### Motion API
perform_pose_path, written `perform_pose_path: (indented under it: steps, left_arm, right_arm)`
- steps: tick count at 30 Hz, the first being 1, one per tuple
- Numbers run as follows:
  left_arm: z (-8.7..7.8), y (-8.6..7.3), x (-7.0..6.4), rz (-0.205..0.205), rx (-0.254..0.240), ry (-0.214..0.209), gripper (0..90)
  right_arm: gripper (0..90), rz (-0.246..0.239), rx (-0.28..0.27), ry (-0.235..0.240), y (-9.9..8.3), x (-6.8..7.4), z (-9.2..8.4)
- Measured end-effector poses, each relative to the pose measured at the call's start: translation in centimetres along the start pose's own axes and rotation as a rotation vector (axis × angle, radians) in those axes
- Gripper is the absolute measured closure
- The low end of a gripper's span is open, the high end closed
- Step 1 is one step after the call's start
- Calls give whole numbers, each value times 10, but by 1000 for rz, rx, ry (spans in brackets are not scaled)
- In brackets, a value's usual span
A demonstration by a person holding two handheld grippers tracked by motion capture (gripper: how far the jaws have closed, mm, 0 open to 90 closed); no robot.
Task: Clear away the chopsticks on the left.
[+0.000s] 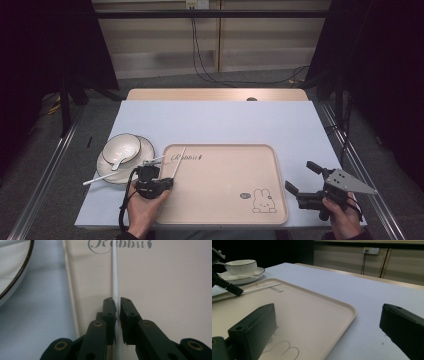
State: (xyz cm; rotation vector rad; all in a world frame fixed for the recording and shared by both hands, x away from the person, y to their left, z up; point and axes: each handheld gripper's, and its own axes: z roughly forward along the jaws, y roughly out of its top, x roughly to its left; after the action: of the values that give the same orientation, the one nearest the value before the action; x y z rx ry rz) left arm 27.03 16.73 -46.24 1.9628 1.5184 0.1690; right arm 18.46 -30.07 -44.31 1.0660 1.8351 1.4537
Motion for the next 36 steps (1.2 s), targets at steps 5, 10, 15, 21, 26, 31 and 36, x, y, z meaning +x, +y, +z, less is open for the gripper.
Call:
perform_pose_path:
  steps: [5, 10, 15, 21, 26, 31, 36]
  left_arm:
    - [0, 1, 0, 19, 0, -3, 802]
    - [-1, 1, 5, 29, -15, -28, 718]
    - [-6, 2, 5, 75, -48, -82, 602]
    - [-16, 0, 3, 175, -92, -147, 355]
    - [-30, -4, 6, 269, -162, -204, 216]
    - [-45, -7, 15, 345, -222, -211, 120]
    - [-59, -5, 28, 388, -278, -271, 51]
  right_arm:
    - [5, 10, -4, -7, 0, 0, 0]
    - [5, 1, -3, 1, 0, 0, 0]
    - [5, -1, -5, 5, 1, 0, -1]
    - [6, 1, -9, 3, 0, 0, -1]
    - [4, 3, -17, -5, 1, 1, -1]
    - [4, 4, -21, 0, 1, 1, -1]
    - [4, 6, -20, 0, 1, 0, -2]
